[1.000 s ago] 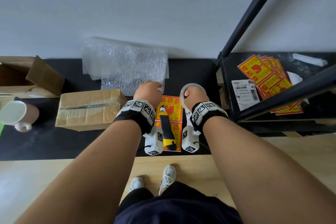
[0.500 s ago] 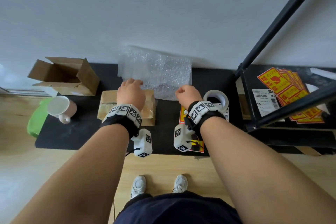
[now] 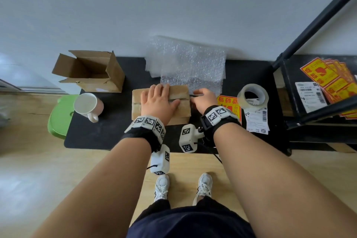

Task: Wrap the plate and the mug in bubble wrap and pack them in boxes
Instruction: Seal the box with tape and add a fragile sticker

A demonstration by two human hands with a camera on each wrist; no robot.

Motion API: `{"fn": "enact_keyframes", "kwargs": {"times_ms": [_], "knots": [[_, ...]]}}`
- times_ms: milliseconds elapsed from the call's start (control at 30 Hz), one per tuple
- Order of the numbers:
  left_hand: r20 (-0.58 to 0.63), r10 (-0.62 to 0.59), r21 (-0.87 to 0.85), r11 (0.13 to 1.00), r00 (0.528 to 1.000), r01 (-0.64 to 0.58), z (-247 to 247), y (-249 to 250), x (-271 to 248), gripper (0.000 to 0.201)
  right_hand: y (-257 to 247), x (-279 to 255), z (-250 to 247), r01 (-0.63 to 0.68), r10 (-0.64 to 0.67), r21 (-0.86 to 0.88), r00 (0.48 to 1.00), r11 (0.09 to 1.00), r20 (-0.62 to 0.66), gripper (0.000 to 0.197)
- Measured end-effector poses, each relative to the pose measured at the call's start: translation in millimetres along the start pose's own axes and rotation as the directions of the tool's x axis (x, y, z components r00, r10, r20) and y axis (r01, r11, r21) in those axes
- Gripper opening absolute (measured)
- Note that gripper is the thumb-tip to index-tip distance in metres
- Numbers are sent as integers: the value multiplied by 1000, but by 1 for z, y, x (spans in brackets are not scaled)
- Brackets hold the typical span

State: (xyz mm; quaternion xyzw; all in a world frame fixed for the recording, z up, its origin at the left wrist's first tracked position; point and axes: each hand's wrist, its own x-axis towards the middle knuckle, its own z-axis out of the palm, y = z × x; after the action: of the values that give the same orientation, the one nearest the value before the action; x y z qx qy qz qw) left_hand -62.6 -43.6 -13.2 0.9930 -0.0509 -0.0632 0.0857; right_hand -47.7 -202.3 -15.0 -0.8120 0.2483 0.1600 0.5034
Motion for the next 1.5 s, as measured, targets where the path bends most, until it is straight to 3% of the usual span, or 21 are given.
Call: {"fn": "enact_keyframes", "kwargs": {"times_ms": [367, 467, 533, 700, 867, 1000, 1100, 1167, 1200, 1267, 1300, 1333, 1400, 1500], "knots": [[-29, -37, -25, 999, 999, 36, 9, 1, 6, 60, 4, 4, 6, 128, -139, -155, 988, 980, -63, 25], [18, -82, -100, 992, 997, 83, 9, 4, 6, 60, 5, -3, -2, 204, -237, -205, 960, 957, -149, 10], [65, -126, -139, 981, 990, 134, 10, 8, 6, 59, 3, -12, -2, 251, -277, -195, 953, 948, -120, 18], [123, -152, -177, 969, 981, 172, 8, 6, 7, 55, 4, -21, 13, 227, -224, -97, 974, 969, 42, 32], [142, -146, -175, 970, 979, 170, 8, 5, 9, 54, 11, -24, 8, 147, -155, 77, 981, 986, 115, 41], [134, -96, -211, 970, 986, 123, 2, 2, 6, 55, 14, -28, 14, 152, -154, 29, 979, 988, 134, 45], [7, -125, -268, 956, 992, 122, -1, -10, -5, 60, 7, -24, 17, 92, -87, -50, 991, 995, 101, 40], [-127, -307, -369, 897, 943, 243, 0, -21, -19, 65, -2, -21, 17, 82, -78, -73, 995, 994, 59, 33], [-112, -433, -476, 814, 894, 334, 1, -27, -24, 70, -7, -21, 18, 86, -83, -70, 996, 994, 44, 32], [139, -628, -693, 491, 765, 529, 0, -34, -29, 83, -13, -19, 22, 83, -76, -86, 993, 993, 85, 34], [270, -648, -720, 355, 712, 597, 0, -37, -30, 84, -14, -19, 25, 77, -65, -102, 991, 992, 113, 44], [349, -630, -714, 300, 694, 632, 0, -38, -30, 82, -13, -18, 28, 54, -41, -112, 992, 992, 122, 60], [351, -589, -718, 330, 728, 613, 5, -41, -30, 73, -8, -17, 34, 15, -5, -96, 995, 995, 102, 75], [306, -580, -737, 358, 755, 574, 8, -42, -27, 69, 0, -15, 40, 28, -24, -96, 999, 995, 46, 77]]}}
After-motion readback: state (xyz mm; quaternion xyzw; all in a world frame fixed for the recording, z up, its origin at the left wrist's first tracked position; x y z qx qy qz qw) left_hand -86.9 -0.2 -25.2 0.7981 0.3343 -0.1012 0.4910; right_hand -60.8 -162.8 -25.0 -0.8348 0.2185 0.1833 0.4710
